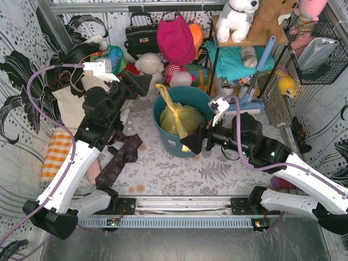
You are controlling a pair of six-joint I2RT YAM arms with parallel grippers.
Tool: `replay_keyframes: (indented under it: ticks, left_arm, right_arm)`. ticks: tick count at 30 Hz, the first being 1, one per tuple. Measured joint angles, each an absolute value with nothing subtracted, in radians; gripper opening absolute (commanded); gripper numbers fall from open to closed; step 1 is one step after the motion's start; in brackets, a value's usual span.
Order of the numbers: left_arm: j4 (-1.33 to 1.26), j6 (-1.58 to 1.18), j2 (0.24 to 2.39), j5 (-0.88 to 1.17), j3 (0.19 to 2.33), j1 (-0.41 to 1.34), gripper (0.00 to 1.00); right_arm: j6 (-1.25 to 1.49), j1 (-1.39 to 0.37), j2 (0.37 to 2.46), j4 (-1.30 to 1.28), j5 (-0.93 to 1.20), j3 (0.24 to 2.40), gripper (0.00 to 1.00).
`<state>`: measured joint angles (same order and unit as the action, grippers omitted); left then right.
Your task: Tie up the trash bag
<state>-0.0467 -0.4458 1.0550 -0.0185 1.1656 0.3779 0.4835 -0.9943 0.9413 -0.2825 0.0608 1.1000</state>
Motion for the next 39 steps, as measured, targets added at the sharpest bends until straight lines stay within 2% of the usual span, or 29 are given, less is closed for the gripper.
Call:
replay_keyframes:
  ticks: [8, 13, 18, 26, 39]
  left_arm:
    - [0.098, -0.697, 1.16, 0.207, 1.268, 0.378, 0.85]
    - [0.115, -0.854, 1.223, 0.338, 1.247, 0.379, 0.85]
    - [0.13, -0.926, 1.219, 0.403, 1.21, 0.379, 0.84]
    - [0.12, -0.97, 1.181, 0.453, 1.192, 0.394, 0.77]
    - [0.099, -0.974, 1.2, 0.479, 1.166, 0.407, 0.55]
  right_arm:
    - [0.232, -0.994, 0.874, -0.308, -0.059, 1.168, 0.8]
    - [0.128, -0.994, 0.836, -0.308, -0.103, 1.168, 0.98]
    - [0.04, -0.994, 0.832, -0.306, -0.134, 1.166, 0.99]
    - [0.073, -0.994, 0.859, -0.249, -0.17, 1.14, 0.9]
    - [0.598, -0.994, 1.029, -0.285, -0.159, 1.178, 0.65]
